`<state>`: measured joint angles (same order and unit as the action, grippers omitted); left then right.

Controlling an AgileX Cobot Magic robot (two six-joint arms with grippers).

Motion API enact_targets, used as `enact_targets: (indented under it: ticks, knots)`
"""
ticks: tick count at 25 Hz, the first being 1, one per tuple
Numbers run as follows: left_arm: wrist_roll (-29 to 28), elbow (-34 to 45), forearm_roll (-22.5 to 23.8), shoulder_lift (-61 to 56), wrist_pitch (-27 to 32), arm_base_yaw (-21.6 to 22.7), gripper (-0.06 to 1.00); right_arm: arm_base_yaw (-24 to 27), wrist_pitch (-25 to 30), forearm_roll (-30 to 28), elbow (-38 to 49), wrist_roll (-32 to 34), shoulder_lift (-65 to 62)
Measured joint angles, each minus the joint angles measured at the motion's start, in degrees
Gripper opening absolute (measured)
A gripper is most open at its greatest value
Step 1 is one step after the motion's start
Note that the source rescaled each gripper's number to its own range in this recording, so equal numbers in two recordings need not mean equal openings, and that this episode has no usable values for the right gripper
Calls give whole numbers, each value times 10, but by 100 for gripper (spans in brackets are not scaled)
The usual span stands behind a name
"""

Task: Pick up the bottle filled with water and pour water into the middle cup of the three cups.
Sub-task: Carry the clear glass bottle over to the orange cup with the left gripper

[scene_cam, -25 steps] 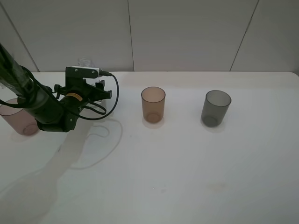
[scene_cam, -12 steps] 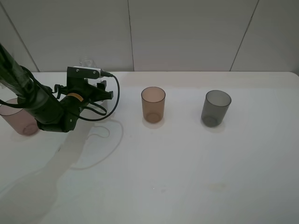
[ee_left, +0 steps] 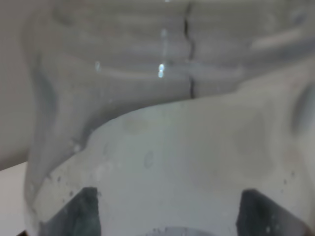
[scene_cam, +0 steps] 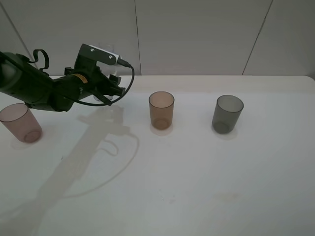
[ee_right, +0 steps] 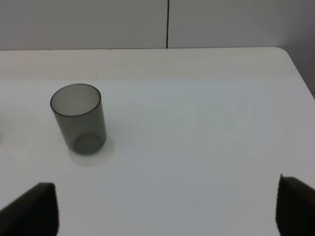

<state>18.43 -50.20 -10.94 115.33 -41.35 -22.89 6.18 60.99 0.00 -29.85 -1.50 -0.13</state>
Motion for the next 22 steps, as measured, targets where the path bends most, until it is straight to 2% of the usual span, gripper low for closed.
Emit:
enact_targets:
  ticks: [3, 7, 9, 13, 18, 20, 22]
  knots:
    - [59, 0, -10, -37, 72, -15, 1, 0, 0, 0, 0, 0, 0]
    - [167, 0, -26, -81, 155, -40, 1, 0, 0, 0, 0, 0, 0]
    - [229, 0, -36, -102, 185, -52, 1, 0, 0, -3, 0, 0, 0]
    - [313, 0, -55, -127, 231, -67, 1, 0, 0, 0, 0, 0, 0]
    - [338, -7, -49, -129, 320, -59, 1, 0, 0, 0, 0, 0, 0]
    - [336, -7, -17, -129, 340, -49, 1, 0, 0, 0, 0, 0, 0]
    - [323, -11, 35, -129, 359, -41, 1, 0, 0, 0, 0, 0, 0]
